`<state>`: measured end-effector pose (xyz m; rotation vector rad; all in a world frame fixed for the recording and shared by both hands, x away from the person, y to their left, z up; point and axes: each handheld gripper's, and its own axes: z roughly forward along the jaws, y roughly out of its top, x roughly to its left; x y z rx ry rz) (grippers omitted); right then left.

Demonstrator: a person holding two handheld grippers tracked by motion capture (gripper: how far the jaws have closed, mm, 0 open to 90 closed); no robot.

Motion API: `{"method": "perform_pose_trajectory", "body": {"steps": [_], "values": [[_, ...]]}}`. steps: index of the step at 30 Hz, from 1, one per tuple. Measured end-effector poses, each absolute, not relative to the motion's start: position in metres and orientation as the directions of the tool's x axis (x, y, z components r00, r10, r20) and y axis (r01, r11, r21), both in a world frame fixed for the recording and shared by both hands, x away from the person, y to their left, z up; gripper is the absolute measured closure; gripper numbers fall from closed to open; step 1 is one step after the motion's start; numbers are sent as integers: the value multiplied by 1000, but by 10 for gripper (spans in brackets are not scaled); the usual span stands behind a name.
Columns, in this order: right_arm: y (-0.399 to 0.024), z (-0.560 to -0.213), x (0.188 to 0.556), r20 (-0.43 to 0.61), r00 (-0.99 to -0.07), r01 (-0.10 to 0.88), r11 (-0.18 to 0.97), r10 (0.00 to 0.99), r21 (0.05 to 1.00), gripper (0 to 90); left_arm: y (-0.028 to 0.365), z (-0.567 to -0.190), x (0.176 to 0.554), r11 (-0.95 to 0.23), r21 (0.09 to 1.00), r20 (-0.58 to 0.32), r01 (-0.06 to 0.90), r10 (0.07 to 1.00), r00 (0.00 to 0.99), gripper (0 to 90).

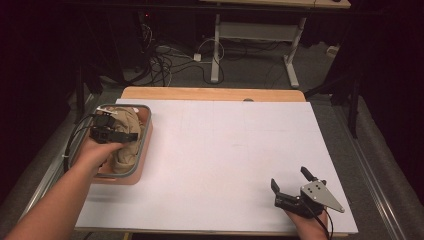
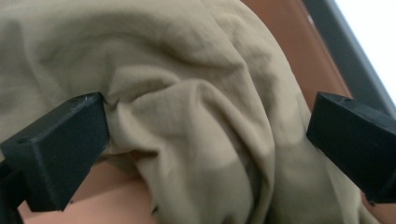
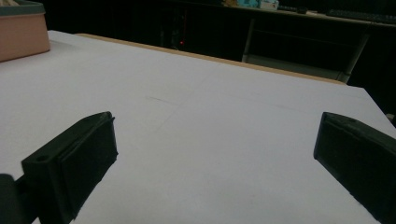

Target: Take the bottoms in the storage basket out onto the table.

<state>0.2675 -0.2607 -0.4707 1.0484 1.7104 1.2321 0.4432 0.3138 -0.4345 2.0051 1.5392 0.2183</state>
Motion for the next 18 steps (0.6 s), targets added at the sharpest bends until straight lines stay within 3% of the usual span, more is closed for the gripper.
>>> {"method": "perform_pose_trajectory", "body": {"steps": [5,18], "values": [[-259,-473,268,-125,-371,190,207,920,960,3,308,-437,460,-182,466,-216,866,926,311,0],[-258,-474,269,-132,-373,191,215,918,958,3,293,-453,477,-306,267,-98,914,934,342,0]]}}
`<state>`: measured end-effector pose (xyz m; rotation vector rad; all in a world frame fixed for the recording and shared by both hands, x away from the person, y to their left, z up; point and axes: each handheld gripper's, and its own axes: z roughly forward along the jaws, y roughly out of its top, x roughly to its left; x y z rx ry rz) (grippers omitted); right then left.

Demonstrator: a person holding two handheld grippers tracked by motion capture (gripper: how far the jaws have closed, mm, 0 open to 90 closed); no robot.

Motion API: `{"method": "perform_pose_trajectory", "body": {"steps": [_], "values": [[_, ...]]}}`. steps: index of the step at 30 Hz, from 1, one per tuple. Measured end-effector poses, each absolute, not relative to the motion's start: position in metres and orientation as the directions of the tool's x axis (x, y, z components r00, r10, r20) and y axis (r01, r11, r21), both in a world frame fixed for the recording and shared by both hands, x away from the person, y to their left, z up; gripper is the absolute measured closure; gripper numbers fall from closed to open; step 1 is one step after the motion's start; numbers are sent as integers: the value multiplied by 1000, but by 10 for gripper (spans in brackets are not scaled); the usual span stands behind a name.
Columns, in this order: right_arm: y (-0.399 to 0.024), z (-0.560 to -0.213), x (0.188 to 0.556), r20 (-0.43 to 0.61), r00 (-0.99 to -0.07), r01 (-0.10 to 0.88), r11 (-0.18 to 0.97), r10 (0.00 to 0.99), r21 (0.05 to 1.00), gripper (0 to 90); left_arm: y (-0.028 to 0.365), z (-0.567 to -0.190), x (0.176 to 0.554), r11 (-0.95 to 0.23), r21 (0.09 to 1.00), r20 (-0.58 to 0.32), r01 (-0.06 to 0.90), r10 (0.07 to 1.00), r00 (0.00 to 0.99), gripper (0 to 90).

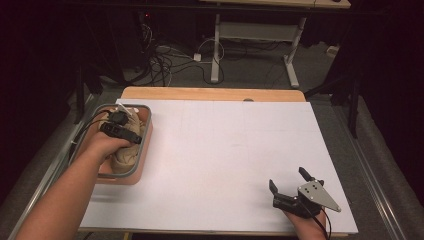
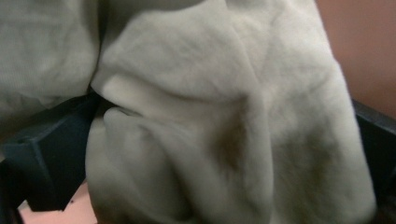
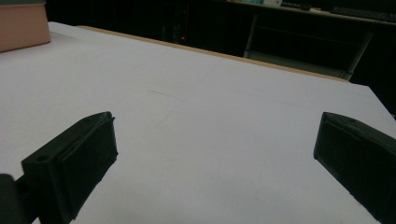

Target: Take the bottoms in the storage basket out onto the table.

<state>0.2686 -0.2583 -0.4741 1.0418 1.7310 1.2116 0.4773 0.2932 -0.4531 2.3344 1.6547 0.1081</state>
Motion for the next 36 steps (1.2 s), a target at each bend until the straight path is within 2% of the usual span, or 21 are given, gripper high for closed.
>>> {"method": "perform_pose_trajectory", "body": {"steps": [5,10,12,13,14,15,16,17,22,25,29,36], "values": [[-259,-473,268,-132,-370,188,213,920,959,3,285,-459,480,-374,205,-15,904,923,385,21],[-259,-473,268,-134,-370,188,215,920,958,3,284,-459,481,-399,187,6,897,914,406,65],[-259,-473,268,-134,-372,187,215,919,958,3,286,-457,480,-408,191,9,893,910,414,114],[-258,-473,267,-135,-372,186,216,918,958,3,287,-457,479,-414,196,10,889,907,420,178],[-258,-473,267,-135,-372,186,216,918,958,3,288,-456,478,-417,202,10,886,906,424,178],[-258,-473,267,-136,-372,185,217,918,958,3,289,-456,477,-427,209,14,880,901,434,214],[-259,-473,267,-132,-371,186,213,919,959,3,290,-455,475,-434,218,17,874,897,441,304],[-259,-473,267,-132,-371,186,213,919,959,3,291,-454,474,-439,225,19,870,895,447,304],[-259,-473,267,-131,-369,187,211,920,959,3,297,-453,469,-460,256,39,851,884,466,509],[-259,-473,267,-133,-370,187,214,920,959,4,299,-452,468,-476,264,50,839,875,481,586],[-259,-473,267,-131,-369,190,213,920,958,4,301,-450,468,-502,264,63,824,861,504,631],[-259,-473,267,-129,-368,187,209,921,960,4,299,-440,468,-561,198,84,804,827,556,639]]}}
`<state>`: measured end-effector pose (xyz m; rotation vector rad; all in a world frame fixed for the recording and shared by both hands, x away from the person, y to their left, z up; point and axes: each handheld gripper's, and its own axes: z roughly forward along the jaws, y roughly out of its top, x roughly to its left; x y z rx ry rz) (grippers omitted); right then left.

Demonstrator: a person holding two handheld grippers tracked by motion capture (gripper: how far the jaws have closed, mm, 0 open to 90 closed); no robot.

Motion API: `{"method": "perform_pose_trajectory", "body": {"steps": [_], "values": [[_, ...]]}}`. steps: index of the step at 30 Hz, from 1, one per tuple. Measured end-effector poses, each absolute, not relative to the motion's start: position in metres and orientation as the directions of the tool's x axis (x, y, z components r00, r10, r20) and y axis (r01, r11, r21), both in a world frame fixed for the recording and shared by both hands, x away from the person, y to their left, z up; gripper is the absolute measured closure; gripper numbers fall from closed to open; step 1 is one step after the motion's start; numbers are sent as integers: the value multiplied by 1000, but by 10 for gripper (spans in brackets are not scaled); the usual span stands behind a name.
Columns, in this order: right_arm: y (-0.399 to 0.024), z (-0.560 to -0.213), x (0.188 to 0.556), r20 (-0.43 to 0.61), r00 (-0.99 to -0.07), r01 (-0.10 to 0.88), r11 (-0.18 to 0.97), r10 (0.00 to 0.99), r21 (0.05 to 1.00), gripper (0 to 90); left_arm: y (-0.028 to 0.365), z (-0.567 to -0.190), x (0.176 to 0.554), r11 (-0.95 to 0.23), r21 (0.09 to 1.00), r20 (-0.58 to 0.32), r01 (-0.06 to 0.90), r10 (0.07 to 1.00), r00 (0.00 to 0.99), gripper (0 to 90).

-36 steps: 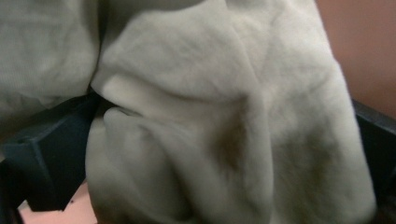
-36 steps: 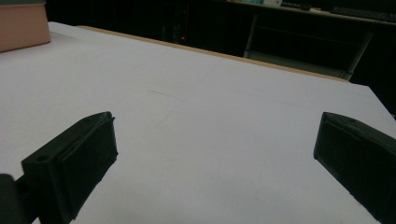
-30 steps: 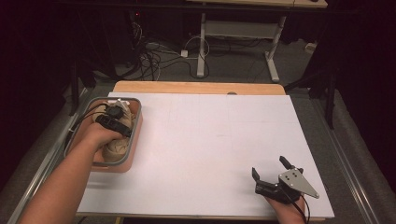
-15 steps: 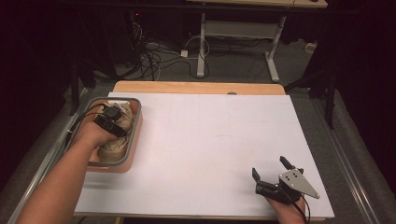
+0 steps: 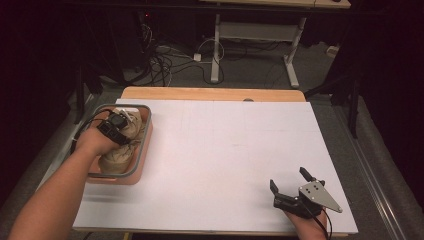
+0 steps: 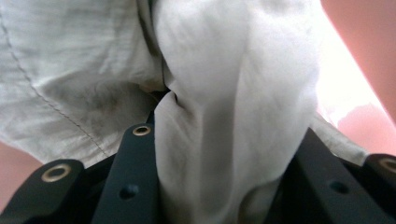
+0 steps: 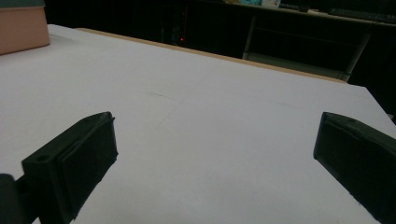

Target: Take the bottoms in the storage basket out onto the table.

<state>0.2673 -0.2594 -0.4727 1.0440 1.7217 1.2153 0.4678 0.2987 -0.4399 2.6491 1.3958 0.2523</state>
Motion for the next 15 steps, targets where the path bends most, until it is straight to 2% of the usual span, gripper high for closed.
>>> {"method": "perform_pose_trajectory", "body": {"steps": [15], "values": [[-258,-471,267,-126,-374,180,205,919,962,4,297,-408,464,-556,94,-9,826,829,559,639]]}}
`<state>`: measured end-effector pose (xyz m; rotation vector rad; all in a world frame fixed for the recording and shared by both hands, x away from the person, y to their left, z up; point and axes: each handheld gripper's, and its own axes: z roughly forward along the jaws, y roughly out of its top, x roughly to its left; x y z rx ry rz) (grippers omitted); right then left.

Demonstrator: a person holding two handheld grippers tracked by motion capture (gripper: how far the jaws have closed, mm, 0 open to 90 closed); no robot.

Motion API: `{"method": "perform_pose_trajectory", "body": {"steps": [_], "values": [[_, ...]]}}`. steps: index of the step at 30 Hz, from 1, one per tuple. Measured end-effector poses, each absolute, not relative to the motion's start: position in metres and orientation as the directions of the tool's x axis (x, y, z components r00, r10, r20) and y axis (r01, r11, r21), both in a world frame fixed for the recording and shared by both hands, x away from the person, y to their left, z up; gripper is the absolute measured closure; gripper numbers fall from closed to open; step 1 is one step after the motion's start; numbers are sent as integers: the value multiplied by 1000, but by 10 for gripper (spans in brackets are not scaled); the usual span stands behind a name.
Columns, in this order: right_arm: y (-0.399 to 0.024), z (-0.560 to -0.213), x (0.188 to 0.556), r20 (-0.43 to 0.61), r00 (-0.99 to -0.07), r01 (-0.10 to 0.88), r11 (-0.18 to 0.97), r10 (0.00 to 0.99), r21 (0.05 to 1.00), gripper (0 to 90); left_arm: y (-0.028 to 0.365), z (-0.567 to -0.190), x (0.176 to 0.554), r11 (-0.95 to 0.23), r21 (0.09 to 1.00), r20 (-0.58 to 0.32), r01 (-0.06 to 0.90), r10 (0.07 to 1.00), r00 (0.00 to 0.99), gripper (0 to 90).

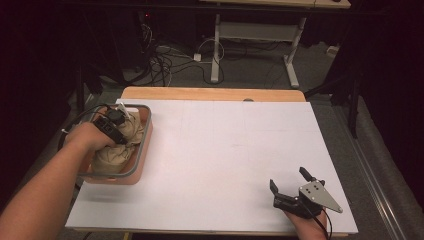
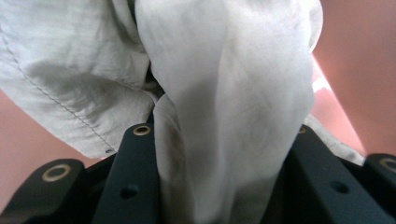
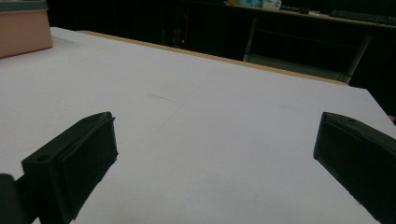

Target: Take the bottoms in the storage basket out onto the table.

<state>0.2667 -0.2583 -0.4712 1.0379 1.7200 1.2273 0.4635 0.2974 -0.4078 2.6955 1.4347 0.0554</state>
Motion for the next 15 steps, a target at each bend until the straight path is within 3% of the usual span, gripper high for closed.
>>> {"method": "perform_pose_trajectory", "body": {"steps": [15], "values": [[-258,-471,267,-125,-377,179,204,918,962,4,294,-388,461,-562,31,-37,827,826,562,652]]}}
